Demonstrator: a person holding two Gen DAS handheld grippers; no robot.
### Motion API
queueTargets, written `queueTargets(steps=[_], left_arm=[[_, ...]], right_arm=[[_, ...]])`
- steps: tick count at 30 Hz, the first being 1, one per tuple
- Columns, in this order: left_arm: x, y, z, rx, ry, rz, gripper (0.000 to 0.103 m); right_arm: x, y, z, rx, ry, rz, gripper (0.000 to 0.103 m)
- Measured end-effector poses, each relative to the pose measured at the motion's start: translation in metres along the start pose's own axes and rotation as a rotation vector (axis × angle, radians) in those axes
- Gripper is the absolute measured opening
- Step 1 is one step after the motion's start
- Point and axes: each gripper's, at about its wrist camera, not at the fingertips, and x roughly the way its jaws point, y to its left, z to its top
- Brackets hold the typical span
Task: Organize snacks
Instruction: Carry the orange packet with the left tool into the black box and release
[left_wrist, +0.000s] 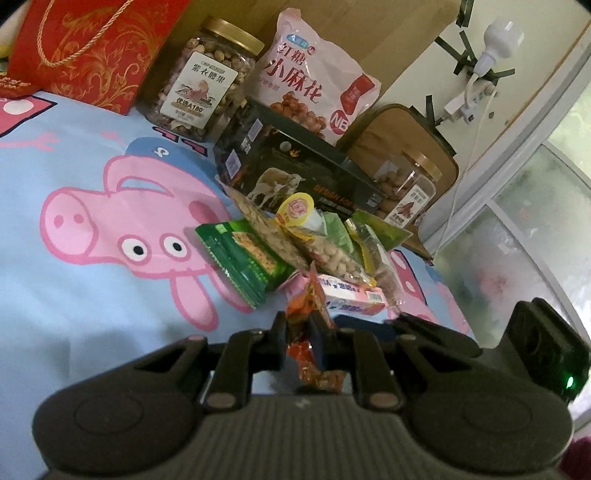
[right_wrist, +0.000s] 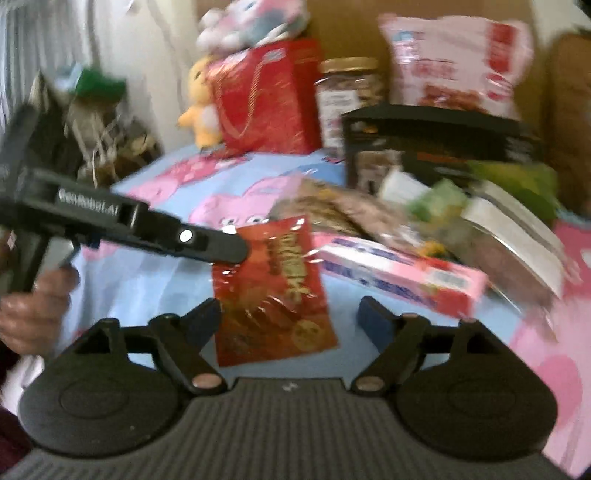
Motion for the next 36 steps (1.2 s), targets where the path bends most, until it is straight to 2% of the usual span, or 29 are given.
queueTargets(steps=[3,4,5,6,7,10,13,18,23,26,28,32,35,36], left_arm=[[-0.009,-0.004,0.000,0.024,-0.027,0.006,0.011],[-0.013,-0.005,0.001,0.023,-0.030,-0.003,0.009],[-0.017,-0.006,0.002,0.021,-0.032,-0.002,0.009],[-0.019,-0.008,0.003,0.018,-0.029,-0.010,0.010],[-0.020,-0.011,0.005,0.019,-0.032,-0.019,0.010],[-0.024,-0.028,0.016,0.077,-0.060,-0.025,0.010],[-0.024,-0.041,0.037,0.111,-0.085,-0.049,0.010],[-0.005,-0.059,0.088,0.169,-0.126,-0.057,0.011],[0.016,-0.056,0.129,0.122,-0.124,-0.107,0.013],[0.021,-0.063,0.143,0.144,-0.161,-0.125,0.013],[0.025,-0.070,0.155,0.167,-0.186,-0.110,0.012],[0.050,-0.070,0.176,0.199,-0.217,-0.055,0.012],[0.073,-0.061,0.185,0.205,-0.213,-0.003,0.013],[0.083,-0.057,0.186,0.201,-0.208,0.021,0.015]], right_arm=[[0.008,0.018,0.002,-0.135,0.009,-0.054,0.074],[0.007,0.018,0.002,-0.134,0.009,-0.051,0.062],[0.004,0.017,0.002,-0.127,0.005,-0.045,0.057],[0.000,0.017,0.001,-0.129,-0.010,-0.050,0.036],[-0.004,0.017,0.002,-0.133,-0.029,-0.050,0.024],[-0.015,0.025,0.007,-0.168,-0.062,-0.066,0.019],[-0.021,0.026,0.020,-0.201,-0.108,-0.106,0.018],[-0.023,0.005,0.054,-0.258,-0.187,-0.183,0.018],[-0.020,-0.026,0.088,-0.215,-0.192,-0.170,0.017],[-0.026,-0.035,0.097,-0.217,-0.221,-0.176,0.017],[-0.021,-0.034,0.103,-0.287,-0.260,-0.238,0.017],[-0.005,-0.048,0.118,-0.348,-0.283,-0.320,0.017],[0.015,-0.063,0.124,-0.351,-0.251,-0.346,0.017],[0.023,-0.069,0.126,-0.351,-0.237,-0.357,0.018]])
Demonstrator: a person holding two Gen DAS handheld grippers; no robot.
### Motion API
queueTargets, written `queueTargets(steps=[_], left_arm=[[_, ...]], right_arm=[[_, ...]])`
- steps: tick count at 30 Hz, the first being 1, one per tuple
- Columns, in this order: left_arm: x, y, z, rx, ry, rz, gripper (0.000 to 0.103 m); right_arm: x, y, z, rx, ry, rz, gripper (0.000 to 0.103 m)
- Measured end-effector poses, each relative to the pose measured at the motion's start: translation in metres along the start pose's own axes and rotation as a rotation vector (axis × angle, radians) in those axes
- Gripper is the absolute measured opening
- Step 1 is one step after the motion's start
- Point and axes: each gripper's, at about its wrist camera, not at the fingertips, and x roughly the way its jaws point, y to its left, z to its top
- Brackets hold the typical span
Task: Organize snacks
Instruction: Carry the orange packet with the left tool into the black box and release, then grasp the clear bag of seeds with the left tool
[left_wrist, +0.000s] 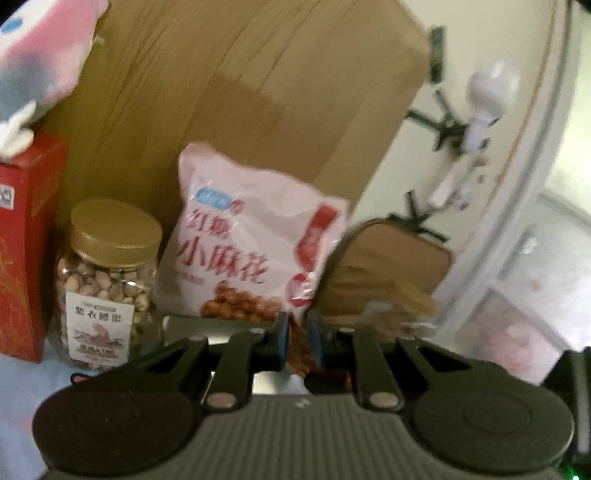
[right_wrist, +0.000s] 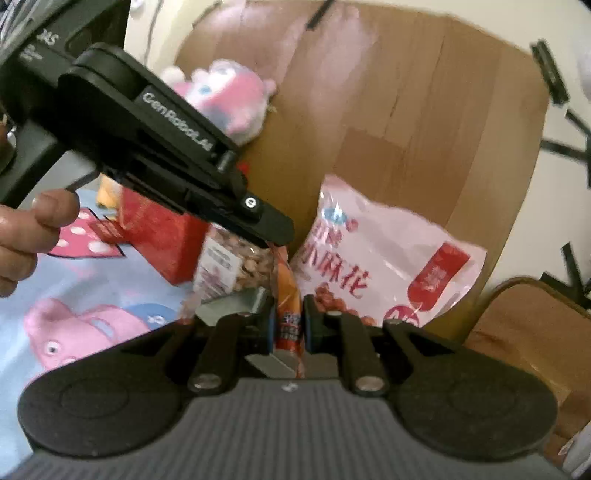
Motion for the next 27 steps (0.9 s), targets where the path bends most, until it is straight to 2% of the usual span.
queueTargets(steps=[2,3,4,6,9,11,14,15,18,19,20,21,23,27], left_arm=[[0.015,0.005,-0.005,0.004,0.040,0.056,0.027],[0.019,0.007,-0.009,0.007,0.068,0.085,0.033],[0.016,0.010,-0.011,0.007,0.073,0.088,0.033],[-0.004,0.021,-0.015,-0.002,0.033,0.077,0.038],[-0.039,0.044,-0.020,-0.057,-0.028,0.134,0.040],[-0.055,0.063,-0.025,-0.103,-0.040,0.175,0.041],[-0.065,0.089,-0.039,-0.165,-0.032,0.227,0.053],[-0.065,0.096,-0.044,-0.178,-0.022,0.242,0.056],[-0.054,0.106,-0.056,-0.155,0.011,0.284,0.057],[-0.051,0.108,-0.058,-0.155,0.018,0.282,0.057],[-0.048,0.111,-0.059,-0.162,0.025,0.259,0.063],[-0.044,0.113,-0.060,-0.171,0.027,0.234,0.080],[-0.038,0.115,-0.062,-0.185,0.019,0.202,0.100],[-0.026,0.114,-0.068,-0.183,0.061,0.131,0.097]], right_arm=[[0.019,-0.002,-0.006,-0.012,0.046,-0.034,0.021],[0.028,-0.005,-0.010,0.002,0.074,-0.046,0.029],[0.033,-0.010,-0.013,0.033,0.097,-0.054,0.038],[0.028,-0.021,-0.018,0.125,0.101,-0.039,0.041],[0.008,-0.029,-0.021,0.226,0.062,-0.009,0.041],[-0.004,-0.028,-0.022,0.296,0.058,0.069,0.041],[-0.003,-0.010,-0.026,0.373,0.103,0.221,0.041],[0.001,-0.004,-0.026,0.377,0.119,0.245,0.041],[0.015,0.025,-0.027,0.336,0.171,0.272,0.042],[0.020,0.030,-0.026,0.330,0.187,0.276,0.043],[0.026,0.035,-0.024,0.329,0.203,0.286,0.043],[0.030,0.037,-0.023,0.333,0.214,0.289,0.044],[0.043,0.040,-0.019,0.350,0.243,0.290,0.045],[0.067,0.034,-0.022,0.444,0.287,0.342,0.044]])
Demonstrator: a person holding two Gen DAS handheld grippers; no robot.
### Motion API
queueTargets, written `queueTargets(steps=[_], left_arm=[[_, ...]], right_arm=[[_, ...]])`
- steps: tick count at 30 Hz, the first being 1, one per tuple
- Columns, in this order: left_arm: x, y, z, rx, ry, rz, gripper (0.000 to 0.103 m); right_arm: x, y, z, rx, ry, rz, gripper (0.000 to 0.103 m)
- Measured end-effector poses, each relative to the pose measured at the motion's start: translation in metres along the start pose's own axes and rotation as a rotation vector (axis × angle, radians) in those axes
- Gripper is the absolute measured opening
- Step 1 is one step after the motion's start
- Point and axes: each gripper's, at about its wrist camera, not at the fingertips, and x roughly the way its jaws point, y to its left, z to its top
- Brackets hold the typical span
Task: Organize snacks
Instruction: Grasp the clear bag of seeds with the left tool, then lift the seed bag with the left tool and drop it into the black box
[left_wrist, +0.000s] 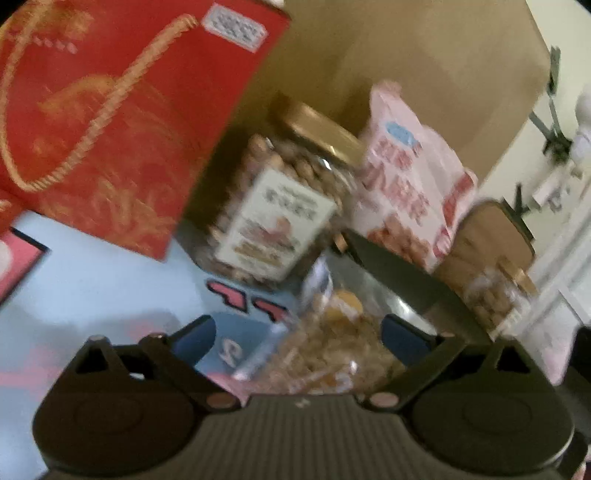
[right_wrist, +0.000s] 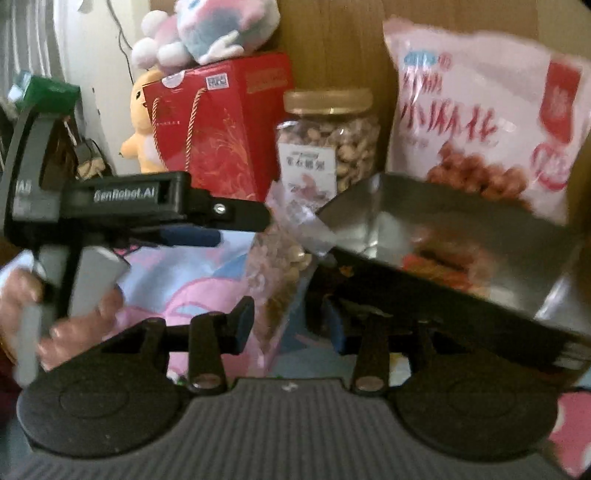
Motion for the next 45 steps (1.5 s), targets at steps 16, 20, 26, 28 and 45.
queueTargets(steps=[16,20,26,28,45], left_arm=[[-0.085,-0.084,-0.080,0.083,0.099,-0.187,0.042],[-0.076,-0.110,-0.120,0.135,0.179,-0.177,0.042],[-0.082,-0.124,-0.137,0.196,0.205,-0.113,0.048],[-0.085,-0.123,-0.132,0.199,0.185,-0.068,0.055],[-0.048,-0.127,-0.141,0.238,0.300,-0.095,0.047]], right_arm=[[-0.111,0.011,-0.070,0.292,-0.044,0.274,0.015],[-0.140,0.007,-0.117,0.349,-0.039,0.220,0.015],[-0.166,-0.015,-0.154,0.415,-0.080,0.012,0.029],[-0.174,-0.019,-0.161,0.400,-0.108,-0.093,0.038],[-0.158,-0.007,-0.168,0.404,-0.103,0.065,0.026]])
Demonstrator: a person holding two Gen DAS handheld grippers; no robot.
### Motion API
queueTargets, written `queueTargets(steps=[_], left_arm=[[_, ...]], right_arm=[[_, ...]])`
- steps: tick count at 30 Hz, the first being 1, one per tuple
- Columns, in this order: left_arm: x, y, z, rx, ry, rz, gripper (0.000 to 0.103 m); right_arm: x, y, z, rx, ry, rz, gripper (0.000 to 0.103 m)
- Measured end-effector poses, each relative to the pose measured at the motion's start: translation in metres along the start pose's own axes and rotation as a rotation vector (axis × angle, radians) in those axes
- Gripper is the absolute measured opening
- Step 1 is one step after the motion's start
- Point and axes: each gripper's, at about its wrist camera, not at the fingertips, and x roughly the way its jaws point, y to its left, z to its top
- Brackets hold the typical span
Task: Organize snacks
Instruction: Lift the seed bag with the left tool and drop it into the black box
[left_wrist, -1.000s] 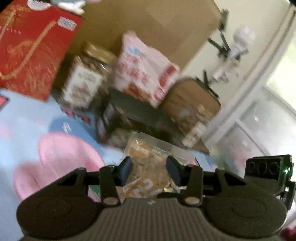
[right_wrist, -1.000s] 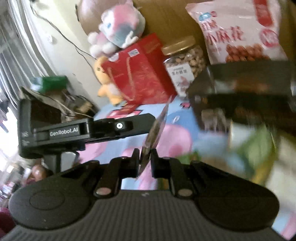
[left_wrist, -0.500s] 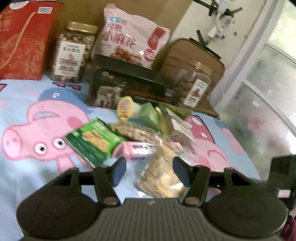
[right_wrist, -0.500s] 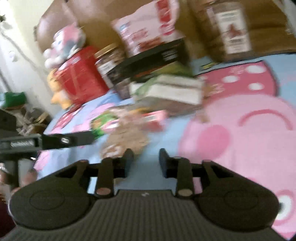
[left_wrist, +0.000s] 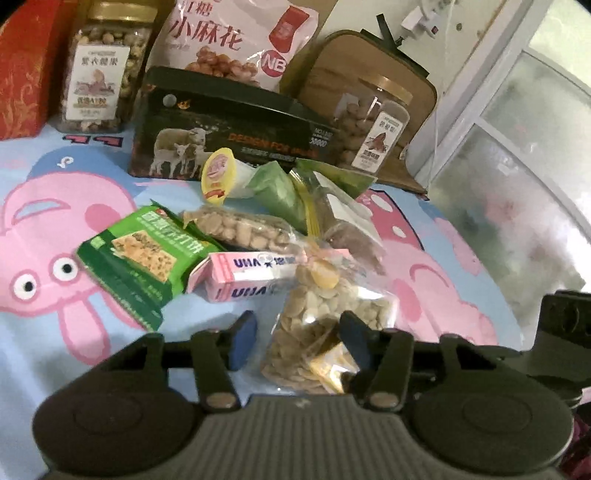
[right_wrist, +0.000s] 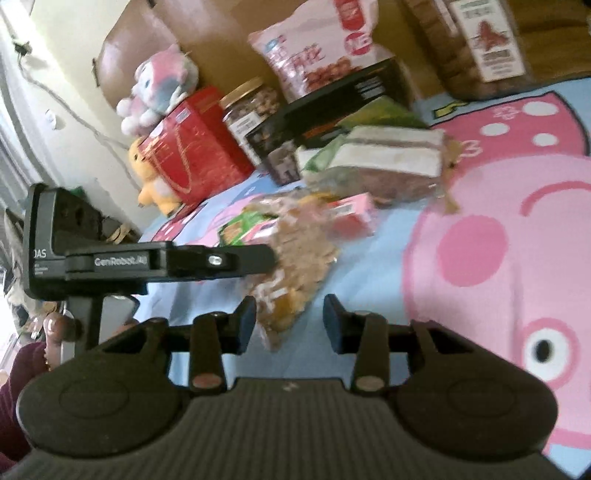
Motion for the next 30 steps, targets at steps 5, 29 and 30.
queueTargets(steps=[5,29,30], left_arm=[[-0.031,0.006,0.002,-0.066,-0.046,-0.028,0.042],[0.024,0.035,0.183,-0.181,-0.233,0.166,0.044],[0.020,0.033,0.179,-0.171,-0.238,0.147,0.046]], right_arm=[[-0.006,0.003,0.005,-0.026,0.001,0.057,0.023],[0.065,-0.029,0.179,-0.031,-0.221,-0.126,0.036],[0.059,-0.033,0.180,-0.024,-0.241,-0.133,0.036]])
